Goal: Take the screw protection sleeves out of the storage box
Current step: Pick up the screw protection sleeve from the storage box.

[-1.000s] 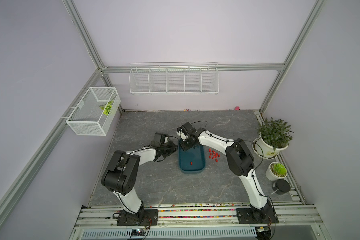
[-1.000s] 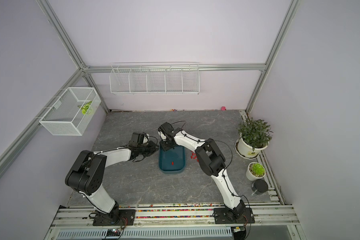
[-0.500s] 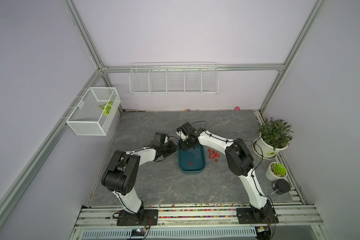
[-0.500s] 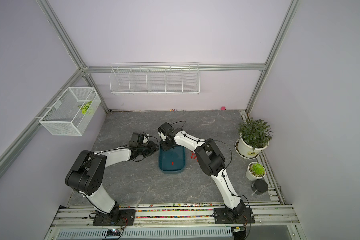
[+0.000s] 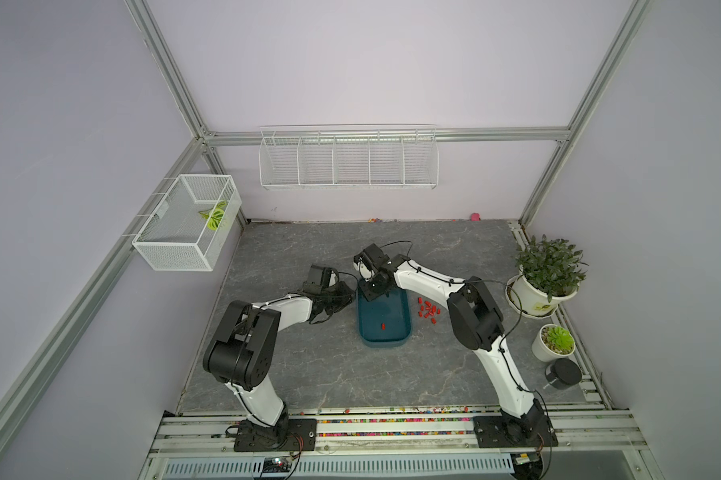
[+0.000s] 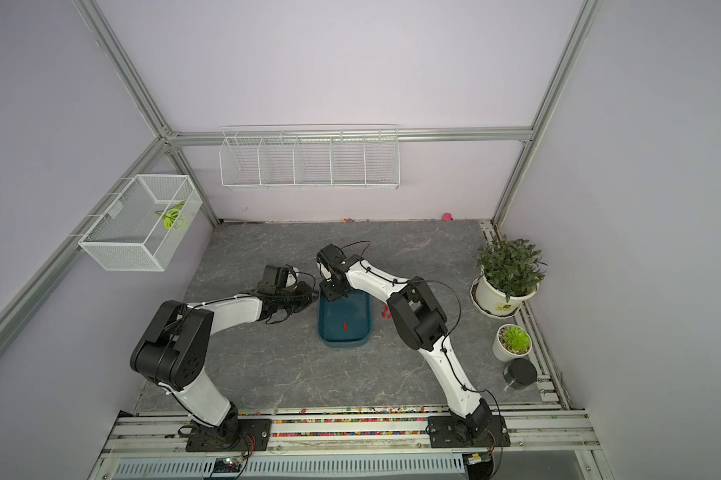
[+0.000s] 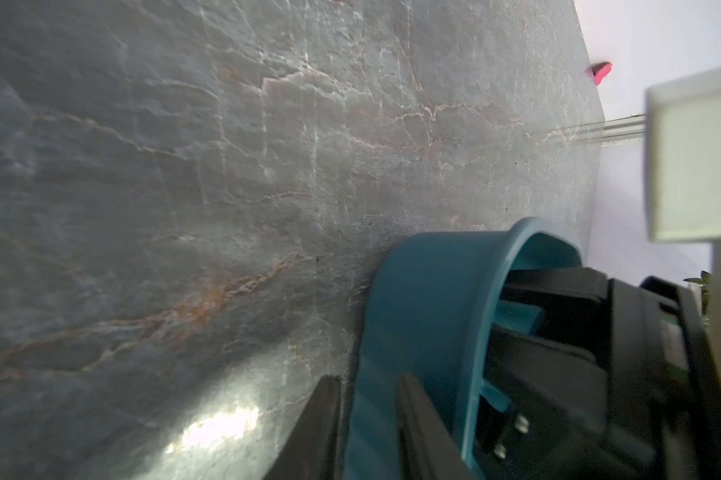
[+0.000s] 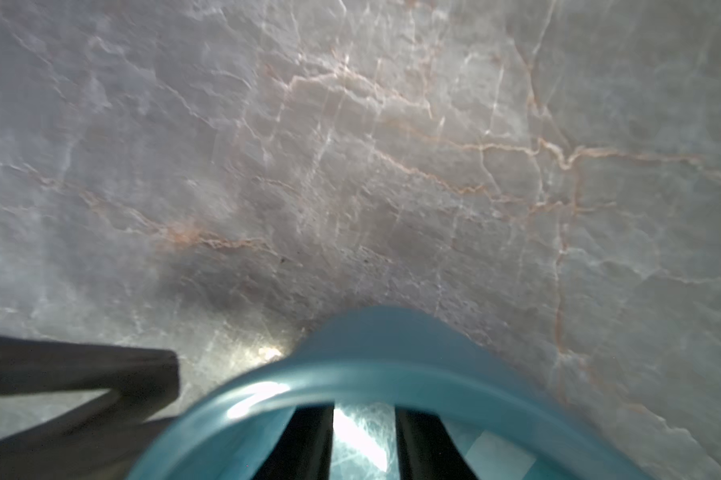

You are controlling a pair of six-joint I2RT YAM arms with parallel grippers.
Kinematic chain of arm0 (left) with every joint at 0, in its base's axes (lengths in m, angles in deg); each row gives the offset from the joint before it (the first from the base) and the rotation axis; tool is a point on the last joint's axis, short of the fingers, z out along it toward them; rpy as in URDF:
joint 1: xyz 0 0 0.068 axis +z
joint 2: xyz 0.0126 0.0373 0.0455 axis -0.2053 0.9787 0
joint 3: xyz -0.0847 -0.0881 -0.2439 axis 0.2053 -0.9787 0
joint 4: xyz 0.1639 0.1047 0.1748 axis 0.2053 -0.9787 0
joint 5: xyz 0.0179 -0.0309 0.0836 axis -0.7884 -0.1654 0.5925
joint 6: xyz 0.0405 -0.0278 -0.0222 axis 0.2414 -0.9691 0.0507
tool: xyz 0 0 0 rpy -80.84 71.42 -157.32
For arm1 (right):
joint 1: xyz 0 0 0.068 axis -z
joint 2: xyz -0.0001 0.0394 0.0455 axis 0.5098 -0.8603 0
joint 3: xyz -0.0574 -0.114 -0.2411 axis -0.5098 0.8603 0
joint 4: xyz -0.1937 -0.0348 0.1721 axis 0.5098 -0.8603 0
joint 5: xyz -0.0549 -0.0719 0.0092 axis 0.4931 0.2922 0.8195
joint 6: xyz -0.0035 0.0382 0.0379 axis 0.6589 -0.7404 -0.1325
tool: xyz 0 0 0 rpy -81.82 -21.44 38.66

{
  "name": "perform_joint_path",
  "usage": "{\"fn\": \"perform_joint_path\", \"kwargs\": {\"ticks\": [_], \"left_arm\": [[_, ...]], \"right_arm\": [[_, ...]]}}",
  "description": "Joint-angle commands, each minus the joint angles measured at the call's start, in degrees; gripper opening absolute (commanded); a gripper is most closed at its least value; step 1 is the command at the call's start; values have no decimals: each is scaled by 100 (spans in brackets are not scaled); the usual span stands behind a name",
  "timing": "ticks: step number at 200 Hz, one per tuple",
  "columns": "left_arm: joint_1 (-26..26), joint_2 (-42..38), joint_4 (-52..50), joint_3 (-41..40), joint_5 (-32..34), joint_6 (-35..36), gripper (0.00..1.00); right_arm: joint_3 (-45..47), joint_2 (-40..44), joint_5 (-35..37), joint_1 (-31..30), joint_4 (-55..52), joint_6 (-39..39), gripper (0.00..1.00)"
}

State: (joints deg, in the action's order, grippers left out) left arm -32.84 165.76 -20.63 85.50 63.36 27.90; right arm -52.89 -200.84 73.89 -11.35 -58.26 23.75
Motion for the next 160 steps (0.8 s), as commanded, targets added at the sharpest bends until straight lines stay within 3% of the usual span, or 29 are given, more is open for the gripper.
{"fn": "perform_joint_path", "kwargs": {"ticks": [1,47,160], "left_arm": [[23,-53,27,-36,-62,66,30],[20,-53,18,-35,-59,66,30],[33,-65,36,-44,-57,62,30]], "right_arm": [[-147,-126,64,-33,-208,67,31],[-245,-215,12,-26,-278,66,28],[-226,-185,-10,-31,-268,79,6]]}}
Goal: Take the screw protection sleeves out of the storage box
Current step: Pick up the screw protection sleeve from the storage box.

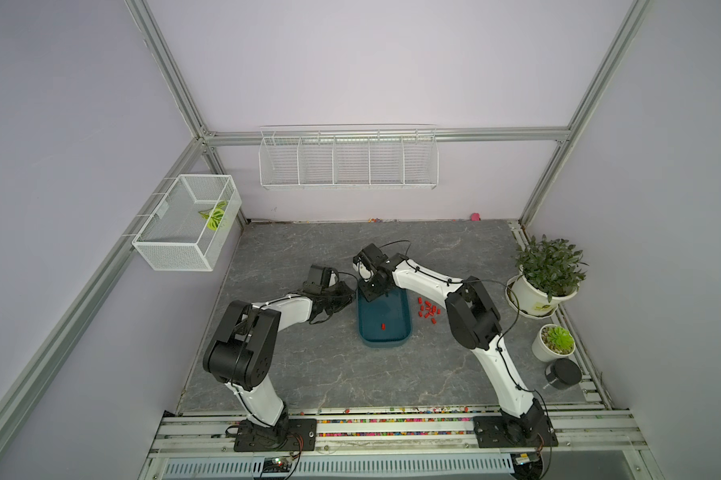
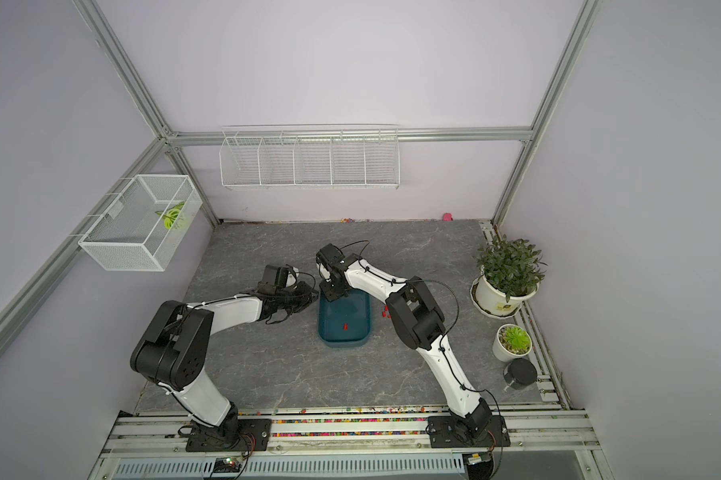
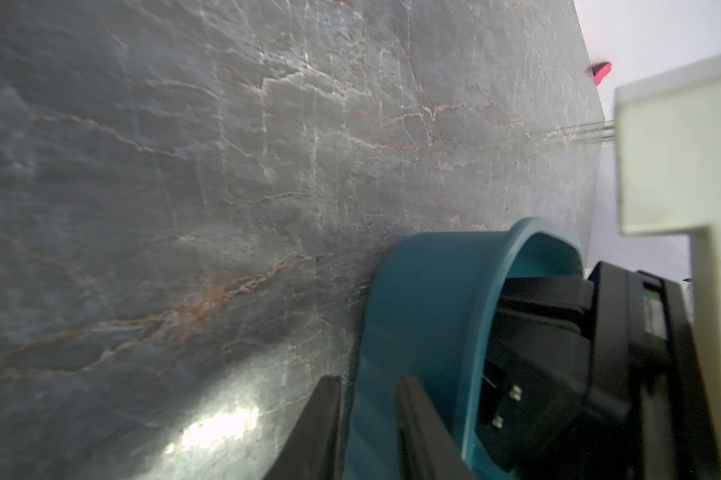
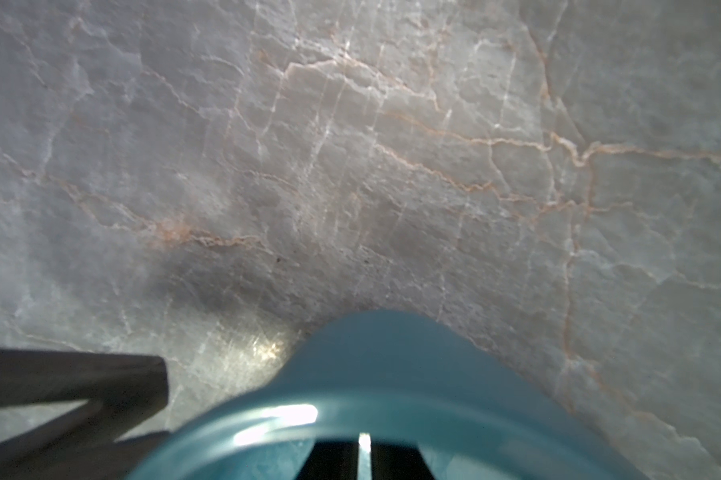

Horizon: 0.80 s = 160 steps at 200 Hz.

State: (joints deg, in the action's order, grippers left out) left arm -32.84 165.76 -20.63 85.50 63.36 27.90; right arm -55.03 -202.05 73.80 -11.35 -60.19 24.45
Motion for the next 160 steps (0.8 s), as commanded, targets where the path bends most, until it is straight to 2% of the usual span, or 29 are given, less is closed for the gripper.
{"fn": "perform_joint_path", "kwargs": {"ticks": [1,65,160], "left_arm": [[29,-63,34,-45,-59,60,30],[53,-78,47,-47,-86,58,30],[55,-51,25,-22,-92,66,30]], "right_arm": [[-5,-62,0,-29,-66,5,6],[595,482,72,8,336,-37,2],[1477,1370,48,93,847,-166,1]]}}
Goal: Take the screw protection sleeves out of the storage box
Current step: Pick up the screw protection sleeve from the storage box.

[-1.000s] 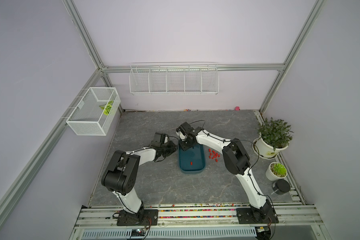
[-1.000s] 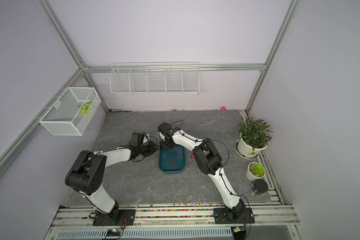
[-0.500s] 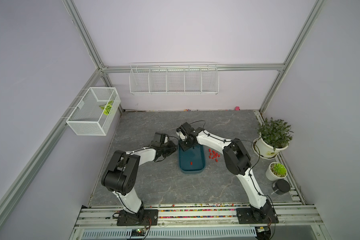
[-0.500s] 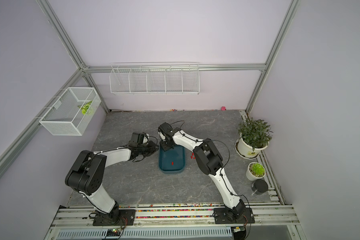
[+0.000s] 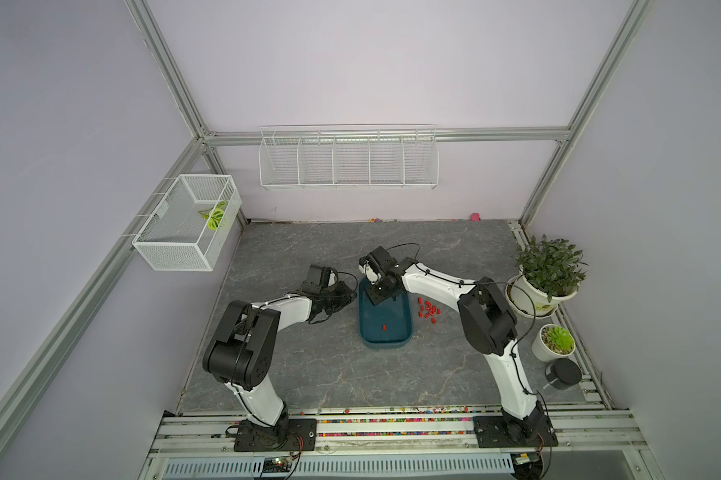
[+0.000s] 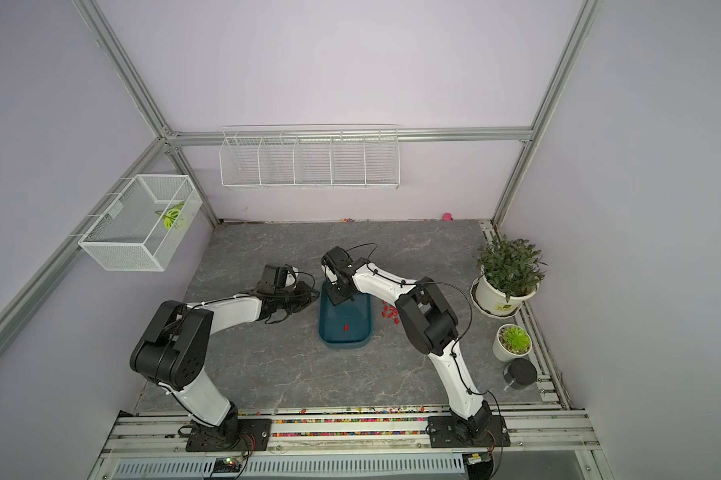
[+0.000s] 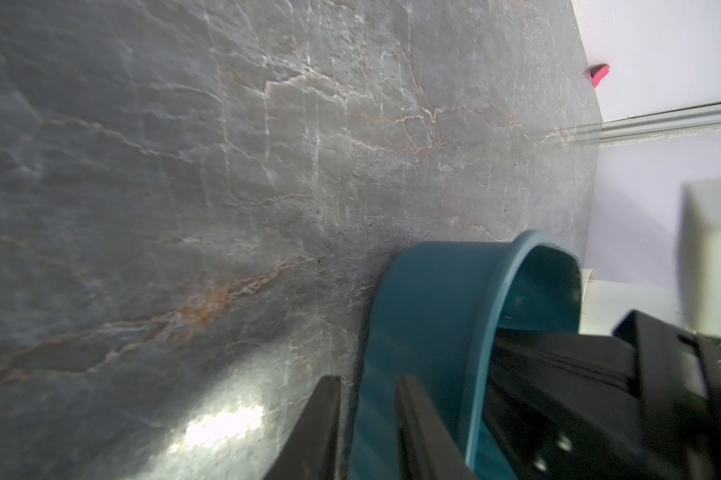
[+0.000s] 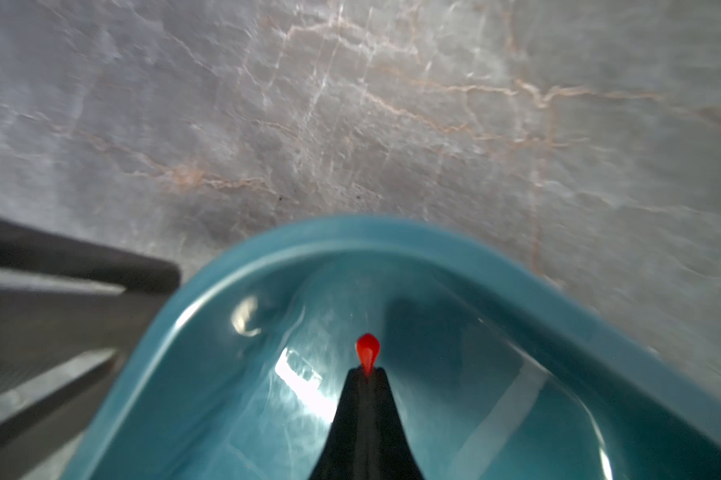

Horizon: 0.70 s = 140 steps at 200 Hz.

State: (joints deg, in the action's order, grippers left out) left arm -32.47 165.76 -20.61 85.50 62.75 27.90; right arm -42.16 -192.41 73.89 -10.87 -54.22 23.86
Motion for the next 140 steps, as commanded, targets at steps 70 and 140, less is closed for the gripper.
{"fn": "perform_joint_path", "kwargs": {"ticks": [70,140], "left_arm": [[23,-35,0,9,-19,73,30],[16,-8,-11,32,-1,66,30]], "right_arm": [[686,1101,50,70,335,-188,2],[1276,2137,209,92,192,-213,3]]}}
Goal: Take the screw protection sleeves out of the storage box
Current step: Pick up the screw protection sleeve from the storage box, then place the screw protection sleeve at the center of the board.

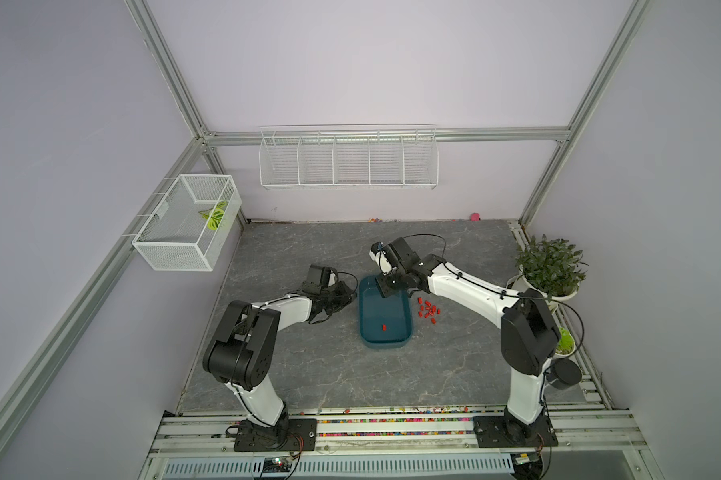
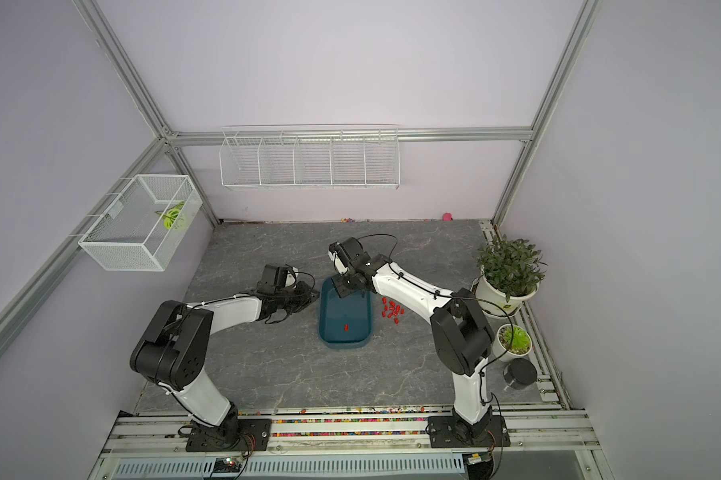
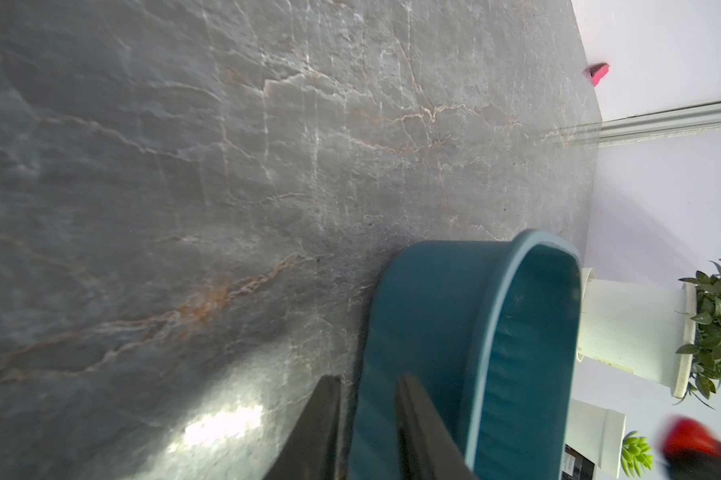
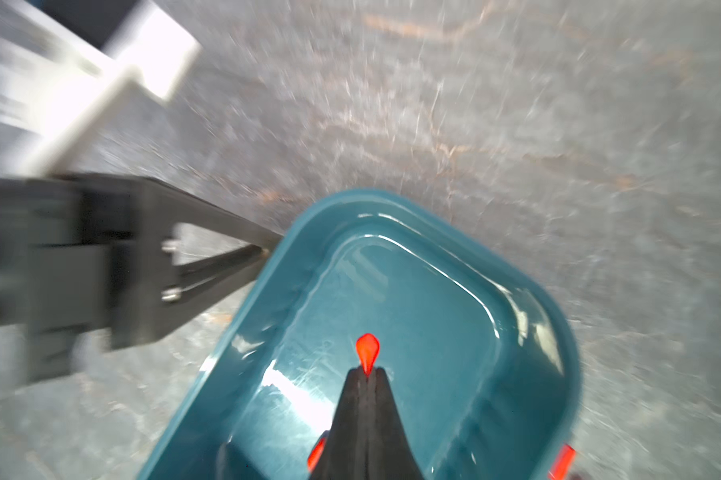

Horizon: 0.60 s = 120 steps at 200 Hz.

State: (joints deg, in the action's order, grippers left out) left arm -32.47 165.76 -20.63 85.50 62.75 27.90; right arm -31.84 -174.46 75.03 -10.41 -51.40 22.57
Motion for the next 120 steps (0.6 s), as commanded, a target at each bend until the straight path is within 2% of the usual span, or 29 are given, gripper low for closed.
{"fn": "perform_joint_path", "kwargs": {"ticks": [1,59,120], "left_arm": [[19,-4,-11,37,-1,61,30],[15,22,-24,75,22,42,30],[17,27,-12,49,9,30,30]], "right_arm": [[256,362,97,46,-86,-93,3],[844,1233,268,131,-319,-110,3],[1927,2411,722,477,-339,-275,6]]}}
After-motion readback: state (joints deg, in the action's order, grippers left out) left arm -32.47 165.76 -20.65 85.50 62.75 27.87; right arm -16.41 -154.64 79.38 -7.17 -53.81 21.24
